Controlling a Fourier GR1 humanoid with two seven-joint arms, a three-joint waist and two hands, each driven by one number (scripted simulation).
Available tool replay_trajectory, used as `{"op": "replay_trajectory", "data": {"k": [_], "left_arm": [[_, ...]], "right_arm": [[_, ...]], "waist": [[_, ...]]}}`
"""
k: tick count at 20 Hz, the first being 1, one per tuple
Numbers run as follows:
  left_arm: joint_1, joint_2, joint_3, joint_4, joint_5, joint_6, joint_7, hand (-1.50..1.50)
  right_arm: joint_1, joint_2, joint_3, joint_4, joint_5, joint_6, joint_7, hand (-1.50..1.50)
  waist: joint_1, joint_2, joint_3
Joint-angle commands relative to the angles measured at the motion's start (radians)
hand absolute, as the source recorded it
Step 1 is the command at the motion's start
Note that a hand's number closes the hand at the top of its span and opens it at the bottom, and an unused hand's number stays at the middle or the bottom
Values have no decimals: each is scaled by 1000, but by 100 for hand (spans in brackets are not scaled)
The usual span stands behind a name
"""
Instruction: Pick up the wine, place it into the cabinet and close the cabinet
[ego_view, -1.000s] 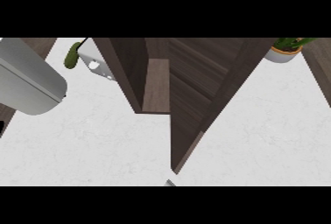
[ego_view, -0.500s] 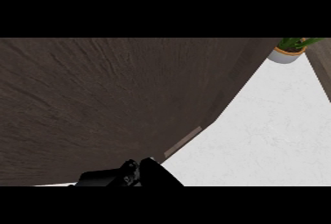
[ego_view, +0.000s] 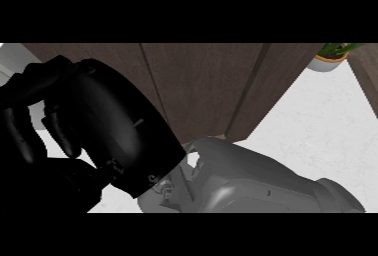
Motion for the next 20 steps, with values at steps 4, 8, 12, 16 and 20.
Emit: {"op": "replay_trajectory", "data": {"k": [4,8,12,16,20], "left_arm": [[-11,-16,44,3,0,-14,28,-150],[-27,-31,35,-41,-33,29,72,-150],[-59,-63,19,26,-66,9,59,-150],[-33,-33,82,-2,-18,-8,101,-150],[-44,-40,66,4,-30,-30,99,-150]], "right_arm": [[-88,8,-118,324,-4,91,-165,150],[-112,-10,-229,402,-45,204,-201,150],[-111,-4,-247,528,-23,241,-291,150],[-78,-50,-297,557,-38,278,-354,150],[-99,-70,-293,623,1,290,-389,150]], "waist": [[-2,2,1],[-12,0,2],[-15,2,1],[-7,3,2],[-5,7,1]]}}
